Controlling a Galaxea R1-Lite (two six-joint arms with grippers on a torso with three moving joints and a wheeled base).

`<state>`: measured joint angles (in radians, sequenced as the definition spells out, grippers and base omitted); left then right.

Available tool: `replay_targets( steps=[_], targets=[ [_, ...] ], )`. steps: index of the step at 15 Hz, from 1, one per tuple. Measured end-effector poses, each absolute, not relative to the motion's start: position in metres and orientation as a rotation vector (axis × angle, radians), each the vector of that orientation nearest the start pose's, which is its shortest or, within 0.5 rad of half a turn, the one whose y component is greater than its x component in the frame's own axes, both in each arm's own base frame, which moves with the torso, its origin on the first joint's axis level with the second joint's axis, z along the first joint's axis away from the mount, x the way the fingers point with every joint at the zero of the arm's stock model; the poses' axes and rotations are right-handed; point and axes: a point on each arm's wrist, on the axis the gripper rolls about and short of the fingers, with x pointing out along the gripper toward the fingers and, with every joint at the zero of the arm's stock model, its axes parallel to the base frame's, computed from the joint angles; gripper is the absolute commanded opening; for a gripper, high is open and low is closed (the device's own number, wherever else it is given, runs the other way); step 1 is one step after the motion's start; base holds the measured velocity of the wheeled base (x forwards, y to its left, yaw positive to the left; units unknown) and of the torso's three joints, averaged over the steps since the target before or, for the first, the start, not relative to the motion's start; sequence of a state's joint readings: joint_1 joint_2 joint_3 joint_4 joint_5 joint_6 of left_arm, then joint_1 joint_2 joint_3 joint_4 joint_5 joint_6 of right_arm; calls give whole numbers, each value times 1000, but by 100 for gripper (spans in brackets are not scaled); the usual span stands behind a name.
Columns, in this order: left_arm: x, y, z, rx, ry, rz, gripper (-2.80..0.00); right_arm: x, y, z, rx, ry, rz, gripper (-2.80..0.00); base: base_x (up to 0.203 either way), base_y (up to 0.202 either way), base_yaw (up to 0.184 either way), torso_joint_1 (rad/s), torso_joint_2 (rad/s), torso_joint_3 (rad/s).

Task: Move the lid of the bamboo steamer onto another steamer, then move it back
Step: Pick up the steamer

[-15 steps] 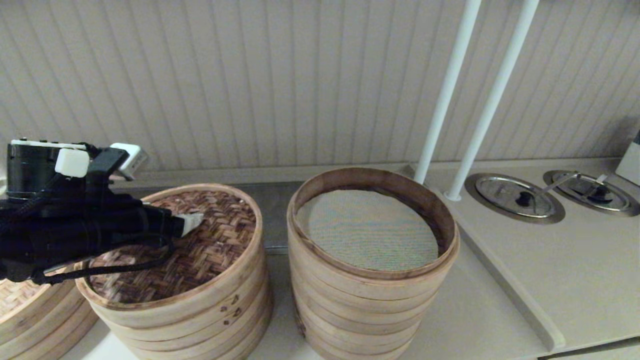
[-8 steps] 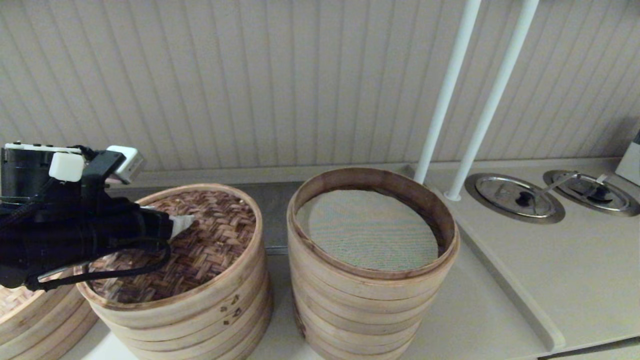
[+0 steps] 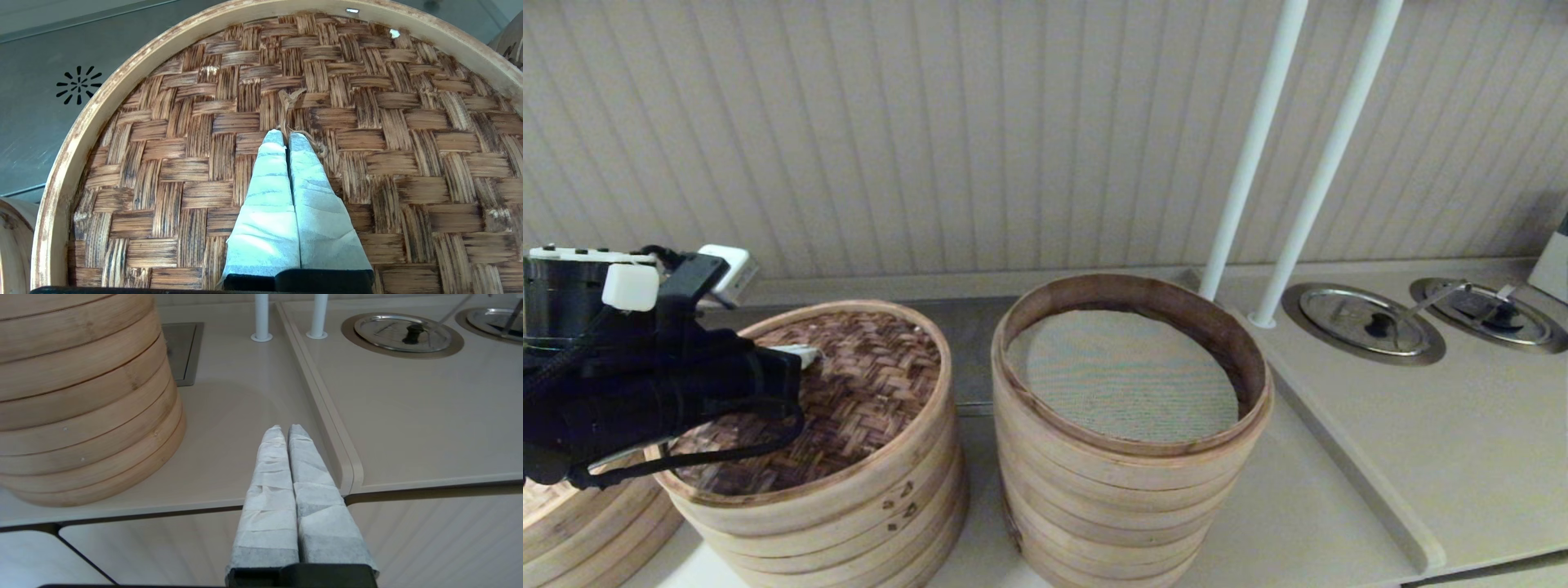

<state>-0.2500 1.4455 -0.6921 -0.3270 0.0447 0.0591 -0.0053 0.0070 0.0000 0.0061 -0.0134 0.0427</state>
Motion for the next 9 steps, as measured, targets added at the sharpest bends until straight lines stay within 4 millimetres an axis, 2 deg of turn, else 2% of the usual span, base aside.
replay_targets(
  steps=[9],
  targets=[
    [225,-57,201,110,381,-217,-280,-22,0,75,42,13,-19,-280,0,0,0,0,0,0]
  ],
)
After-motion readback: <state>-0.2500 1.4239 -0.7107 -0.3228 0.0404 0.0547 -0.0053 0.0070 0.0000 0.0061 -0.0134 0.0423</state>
